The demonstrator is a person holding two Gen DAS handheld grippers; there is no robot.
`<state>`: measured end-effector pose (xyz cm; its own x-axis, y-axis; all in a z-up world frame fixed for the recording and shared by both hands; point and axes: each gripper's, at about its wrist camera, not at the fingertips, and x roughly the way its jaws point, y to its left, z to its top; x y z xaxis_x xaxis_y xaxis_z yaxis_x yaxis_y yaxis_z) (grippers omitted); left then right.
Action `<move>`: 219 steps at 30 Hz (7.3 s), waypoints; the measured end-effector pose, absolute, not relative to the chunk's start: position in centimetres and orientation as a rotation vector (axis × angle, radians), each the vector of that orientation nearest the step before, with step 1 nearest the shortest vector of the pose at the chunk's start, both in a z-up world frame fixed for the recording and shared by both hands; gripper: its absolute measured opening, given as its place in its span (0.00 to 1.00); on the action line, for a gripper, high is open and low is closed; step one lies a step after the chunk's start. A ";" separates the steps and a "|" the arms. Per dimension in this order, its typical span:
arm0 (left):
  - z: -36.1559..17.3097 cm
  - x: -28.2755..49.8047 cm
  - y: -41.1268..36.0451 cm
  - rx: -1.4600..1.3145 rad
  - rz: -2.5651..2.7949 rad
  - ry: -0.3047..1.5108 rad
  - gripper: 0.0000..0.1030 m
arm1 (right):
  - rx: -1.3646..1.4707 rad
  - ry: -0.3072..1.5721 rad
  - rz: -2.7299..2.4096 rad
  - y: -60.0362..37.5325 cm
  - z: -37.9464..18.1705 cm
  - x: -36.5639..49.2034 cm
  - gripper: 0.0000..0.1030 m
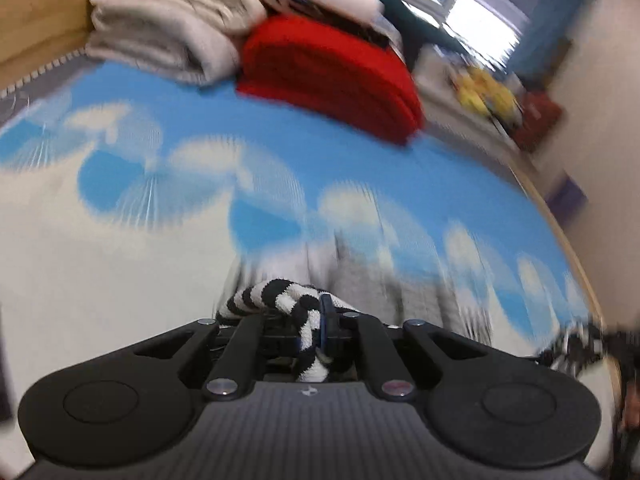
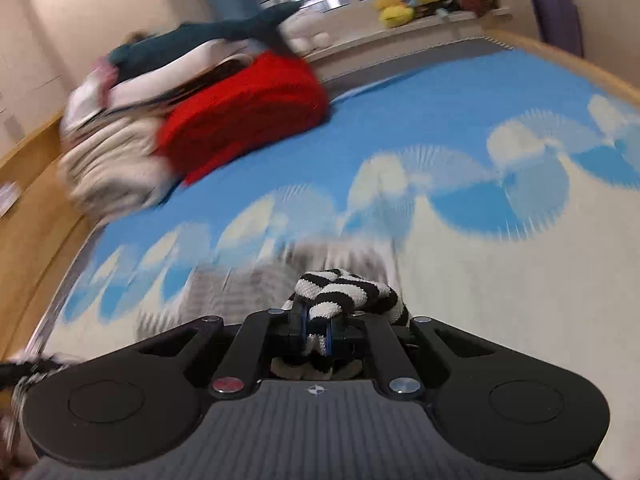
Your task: Fold small clothes
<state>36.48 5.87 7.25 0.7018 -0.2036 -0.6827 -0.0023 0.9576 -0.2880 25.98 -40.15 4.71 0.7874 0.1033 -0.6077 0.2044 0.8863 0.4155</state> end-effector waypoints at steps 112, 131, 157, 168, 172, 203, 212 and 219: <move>-8.4 43.7 2.7 0.058 -0.156 0.801 0.88 | -0.110 0.708 0.253 -25.8 -7.0 41.0 0.03; -10.8 45.7 4.3 0.113 0.120 0.933 1.00 | 0.316 0.672 -0.050 -39.1 -5.9 39.4 0.54; -9.4 45.5 4.7 -0.013 0.114 0.918 1.00 | 0.362 0.642 -0.286 -43.6 -6.5 40.6 0.23; -11.6 43.3 3.8 0.254 0.066 0.943 1.00 | 0.036 0.917 0.012 -36.8 -10.9 36.0 0.47; -8.2 40.8 4.9 0.162 0.095 0.879 1.00 | 0.216 0.861 -0.027 -40.1 -7.3 33.8 0.59; -5.2 17.0 2.5 0.069 0.102 0.738 1.00 | 0.051 0.567 -0.035 -29.2 -7.1 10.7 0.89; -5.6 17.7 2.2 0.063 0.092 0.751 1.00 | 0.148 0.604 -0.079 -31.0 -7.8 11.3 0.89; -5.8 18.3 2.4 0.056 0.097 0.757 1.00 | 0.159 0.625 -0.081 -31.3 -8.3 11.8 0.89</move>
